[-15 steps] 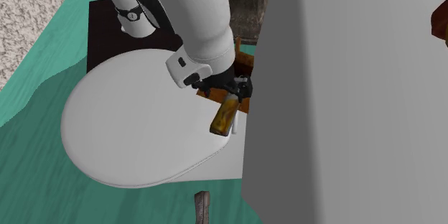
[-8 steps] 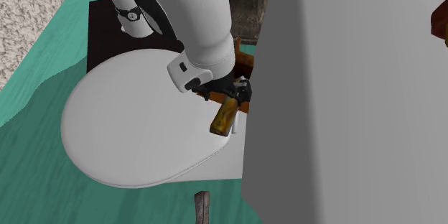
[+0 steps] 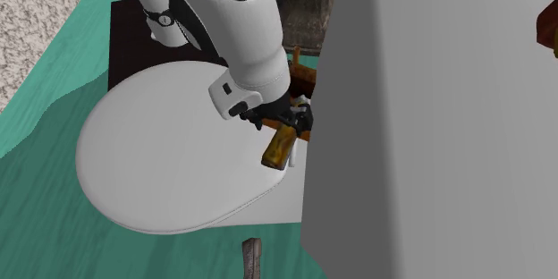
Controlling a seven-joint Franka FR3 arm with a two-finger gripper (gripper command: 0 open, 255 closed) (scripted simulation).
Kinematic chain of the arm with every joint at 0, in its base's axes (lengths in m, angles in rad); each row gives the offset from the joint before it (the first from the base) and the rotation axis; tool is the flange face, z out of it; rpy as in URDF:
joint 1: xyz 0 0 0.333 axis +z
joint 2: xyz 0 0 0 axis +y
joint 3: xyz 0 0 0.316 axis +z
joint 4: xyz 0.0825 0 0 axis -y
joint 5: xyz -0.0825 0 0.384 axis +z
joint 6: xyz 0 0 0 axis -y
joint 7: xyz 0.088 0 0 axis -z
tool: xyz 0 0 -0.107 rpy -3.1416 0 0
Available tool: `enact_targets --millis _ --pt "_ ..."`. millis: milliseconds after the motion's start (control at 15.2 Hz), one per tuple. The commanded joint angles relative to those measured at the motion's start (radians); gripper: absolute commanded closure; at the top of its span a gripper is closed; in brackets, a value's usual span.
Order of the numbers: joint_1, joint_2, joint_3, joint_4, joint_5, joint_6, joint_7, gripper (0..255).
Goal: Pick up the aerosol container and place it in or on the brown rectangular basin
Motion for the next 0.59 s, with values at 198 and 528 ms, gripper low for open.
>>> enact_targets --millis 198,528 --pt "0.013 0.069 0.011 0.007 0.006 0.013 0.000 255" --pt "0.019 0.054 0.020 0.023 0.014 -0.015 0.010 255"
